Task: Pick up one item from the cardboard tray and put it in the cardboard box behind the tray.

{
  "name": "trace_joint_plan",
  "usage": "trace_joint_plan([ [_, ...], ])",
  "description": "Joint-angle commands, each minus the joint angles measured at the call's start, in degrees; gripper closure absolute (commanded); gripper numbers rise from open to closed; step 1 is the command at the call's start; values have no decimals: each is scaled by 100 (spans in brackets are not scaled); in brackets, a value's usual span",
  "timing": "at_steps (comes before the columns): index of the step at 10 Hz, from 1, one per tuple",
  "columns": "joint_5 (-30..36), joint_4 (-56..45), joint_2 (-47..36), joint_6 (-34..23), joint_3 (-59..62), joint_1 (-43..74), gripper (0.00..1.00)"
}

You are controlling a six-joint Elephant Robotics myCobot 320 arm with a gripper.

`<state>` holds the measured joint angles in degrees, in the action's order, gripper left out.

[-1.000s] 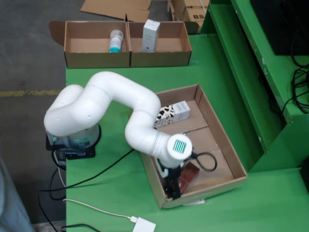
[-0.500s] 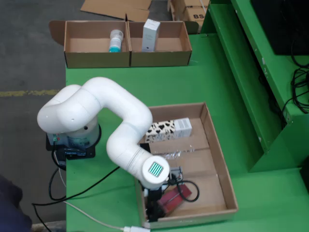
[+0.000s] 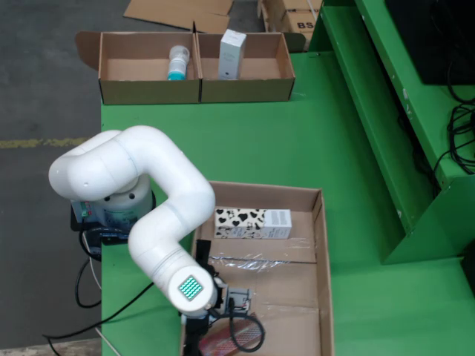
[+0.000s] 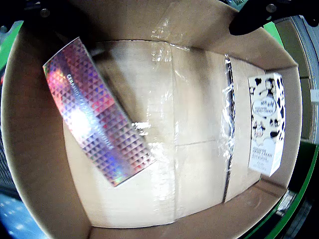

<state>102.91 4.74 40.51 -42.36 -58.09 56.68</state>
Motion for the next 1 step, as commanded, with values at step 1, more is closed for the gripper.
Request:
trace_joint_plan([
  [1, -59, 49, -115, 33, 101, 2663, 0],
])
